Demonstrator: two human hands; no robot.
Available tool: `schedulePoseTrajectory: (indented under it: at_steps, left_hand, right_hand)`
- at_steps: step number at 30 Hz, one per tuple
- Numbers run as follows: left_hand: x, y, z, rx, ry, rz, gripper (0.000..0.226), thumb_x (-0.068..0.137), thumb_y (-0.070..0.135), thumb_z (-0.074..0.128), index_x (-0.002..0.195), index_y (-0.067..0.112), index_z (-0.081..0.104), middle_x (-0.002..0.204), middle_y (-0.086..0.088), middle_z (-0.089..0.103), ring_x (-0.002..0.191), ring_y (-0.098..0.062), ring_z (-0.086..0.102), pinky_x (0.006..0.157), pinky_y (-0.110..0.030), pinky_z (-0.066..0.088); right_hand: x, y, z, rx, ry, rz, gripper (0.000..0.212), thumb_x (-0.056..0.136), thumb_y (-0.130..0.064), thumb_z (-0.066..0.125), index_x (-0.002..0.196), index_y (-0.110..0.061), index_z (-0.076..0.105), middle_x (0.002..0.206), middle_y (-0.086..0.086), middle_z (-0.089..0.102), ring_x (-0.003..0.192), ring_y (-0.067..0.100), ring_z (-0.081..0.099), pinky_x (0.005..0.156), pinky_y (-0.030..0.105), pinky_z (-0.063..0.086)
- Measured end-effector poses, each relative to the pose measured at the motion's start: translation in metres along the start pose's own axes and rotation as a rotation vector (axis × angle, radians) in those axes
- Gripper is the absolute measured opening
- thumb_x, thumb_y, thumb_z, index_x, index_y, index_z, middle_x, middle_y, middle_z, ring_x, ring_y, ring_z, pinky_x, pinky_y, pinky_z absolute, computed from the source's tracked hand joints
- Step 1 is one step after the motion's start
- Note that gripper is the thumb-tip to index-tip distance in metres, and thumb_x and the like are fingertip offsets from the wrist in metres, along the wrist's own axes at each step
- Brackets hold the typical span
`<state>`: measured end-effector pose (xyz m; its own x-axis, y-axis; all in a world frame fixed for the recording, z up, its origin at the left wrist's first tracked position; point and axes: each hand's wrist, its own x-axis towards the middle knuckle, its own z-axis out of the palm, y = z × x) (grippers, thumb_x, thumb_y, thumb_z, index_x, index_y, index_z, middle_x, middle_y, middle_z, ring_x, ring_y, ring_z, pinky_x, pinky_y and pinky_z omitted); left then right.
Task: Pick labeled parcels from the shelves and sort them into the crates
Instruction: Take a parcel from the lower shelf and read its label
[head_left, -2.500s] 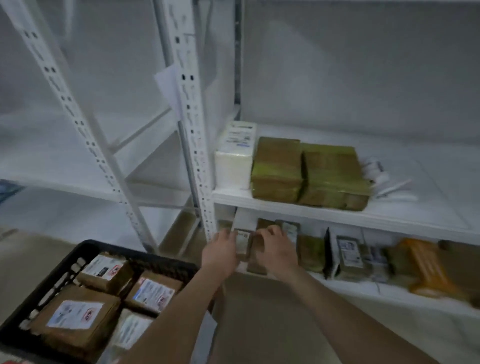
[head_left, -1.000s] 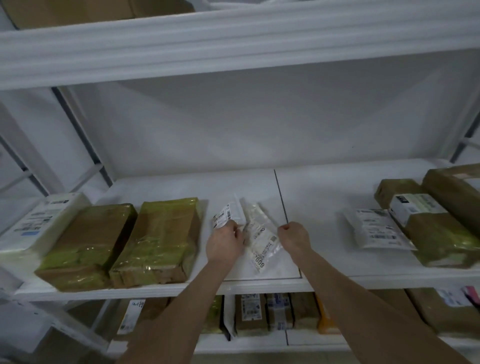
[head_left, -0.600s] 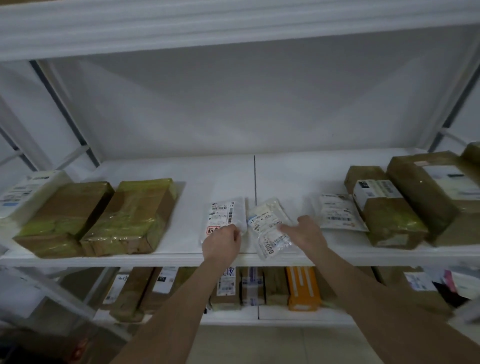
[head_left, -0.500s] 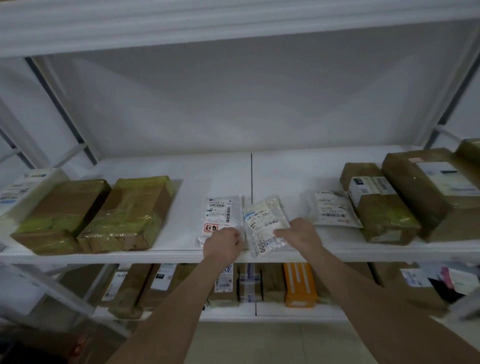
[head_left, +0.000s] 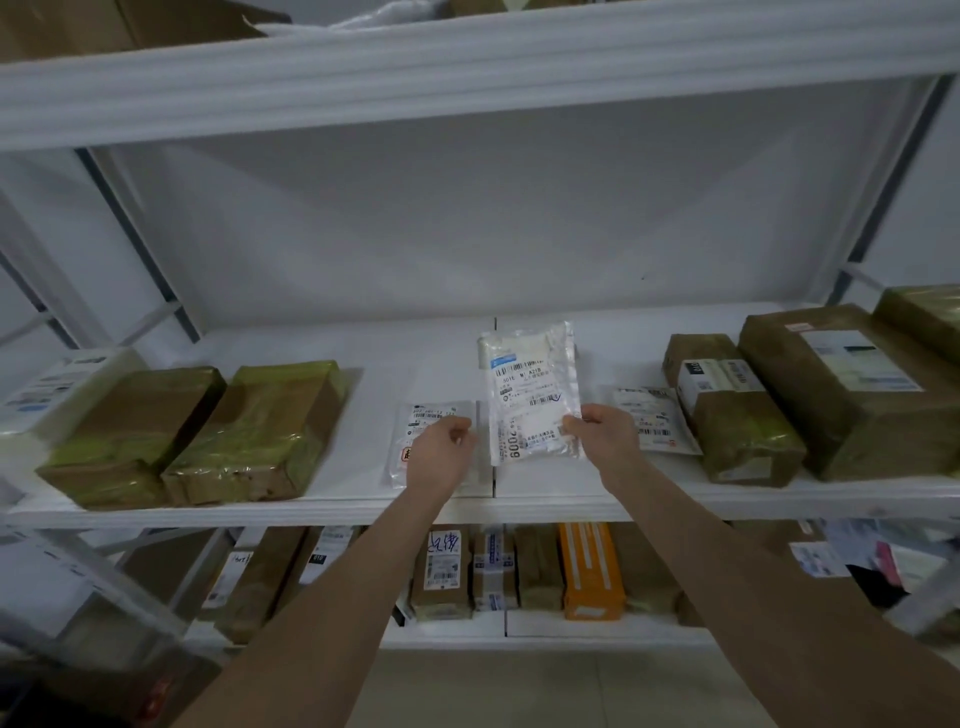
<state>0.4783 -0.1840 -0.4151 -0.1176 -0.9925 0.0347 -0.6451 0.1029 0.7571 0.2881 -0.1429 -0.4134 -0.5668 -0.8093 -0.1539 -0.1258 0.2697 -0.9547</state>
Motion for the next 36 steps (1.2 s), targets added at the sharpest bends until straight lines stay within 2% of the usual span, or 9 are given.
schedulePoseTrajectory:
  at_steps: [2,7,10,14,17,24,29,33,36]
  left_hand:
    - [-0.002,-0.006,0.002,0.048,-0.031,0.024,0.034,0.094,0.017,0.055,0.128,0.01,0.059,0.128,-0.005,0.062,0.118,-0.018,0.057,0.099,-0.023,0.039]
    - [0.003,-0.038,-0.013,0.201,-0.004,-0.025,0.04,0.09,0.015,0.056,0.131,0.015,0.056,0.133,-0.008,0.054,0.121,-0.025,0.052,0.101,-0.033,0.043]
    - [0.015,-0.055,-0.032,0.221,0.05,-0.137,0.05,0.091,0.016,0.058,0.139,0.014,0.045,0.139,-0.012,0.045,0.124,-0.03,0.049,0.102,-0.039,0.041]
    - [0.031,-0.066,-0.042,0.228,-0.026,-0.205,0.062,0.092,0.02,0.057,0.147,0.009,0.031,0.144,-0.015,0.042,0.129,-0.031,0.045,0.103,-0.039,0.038]
    - [0.035,-0.065,-0.039,0.131,-0.097,-0.241,0.062,0.091,0.021,0.06,0.145,0.004,0.032,0.141,-0.015,0.048,0.128,-0.03,0.047,0.101,-0.035,0.038]
    - [0.033,-0.083,-0.038,-0.053,-0.005,-0.322,0.051,0.088,0.015,0.065,0.135,0.004,0.05,0.125,-0.013,0.062,0.115,-0.027,0.058,0.101,-0.035,0.044]
    - [0.025,-0.087,-0.046,-0.227,0.022,-0.373,0.048,0.08,0.006,0.072,0.127,0.005,0.059,0.113,-0.011,0.068,0.104,-0.028,0.065,0.097,-0.042,0.05]
    - [0.013,-0.088,-0.048,-0.299,0.088,-0.374,0.022,0.085,0.011,0.069,0.107,0.007,0.068,0.09,-0.005,0.07,0.08,-0.022,0.065,0.086,-0.038,0.056]
    - [0.002,-0.091,-0.049,-0.32,0.141,-0.361,0.012,0.084,0.014,0.071,0.094,0.008,0.071,0.085,-0.008,0.072,0.079,-0.027,0.067,0.085,-0.044,0.056]
  right_hand:
    - [0.007,0.004,-0.001,-0.163,0.032,0.003,0.01,0.087,-0.008,0.063,0.09,-0.011,0.072,0.089,0.01,0.07,0.075,0.02,0.059,0.071,0.033,0.05]
    - [0.015,0.0,0.011,-0.586,-0.011,-0.134,0.05,0.09,-0.004,0.054,0.137,-0.02,0.049,0.136,0.008,0.051,0.117,0.028,0.052,0.094,0.033,0.047]
    - [0.007,-0.009,0.032,-0.817,0.044,-0.332,0.052,0.089,-0.017,0.058,0.138,-0.025,0.046,0.139,0.007,0.043,0.124,0.029,0.041,0.102,0.038,0.041]
    - [-0.008,-0.005,0.081,-0.695,-0.286,-0.311,0.057,0.091,-0.023,0.059,0.144,-0.022,0.038,0.146,0.008,0.038,0.131,0.026,0.039,0.103,0.036,0.041]
    - [-0.013,0.002,0.11,-0.614,-0.388,-0.205,0.07,0.089,-0.027,0.064,0.149,-0.019,0.028,0.146,0.012,0.037,0.131,0.029,0.04,0.106,0.04,0.04]
    - [-0.011,0.002,0.124,-0.496,-0.337,-0.103,0.07,0.086,-0.01,0.066,0.147,-0.013,0.031,0.136,0.012,0.05,0.119,0.029,0.052,0.099,0.039,0.046]
    - [-0.02,0.0,0.121,-0.422,-0.305,-0.09,0.051,0.084,-0.004,0.065,0.13,0.002,0.044,0.127,0.016,0.054,0.112,0.03,0.055,0.098,0.042,0.045]
    - [-0.026,0.007,0.12,-0.329,-0.282,-0.055,0.028,0.081,-0.005,0.069,0.107,-0.007,0.06,0.114,0.01,0.064,0.098,0.024,0.061,0.088,0.035,0.05]
    - [-0.033,0.014,0.119,-0.315,-0.297,-0.059,0.029,0.08,-0.007,0.07,0.104,-0.01,0.054,0.105,0.007,0.06,0.091,0.021,0.057,0.083,0.035,0.05]
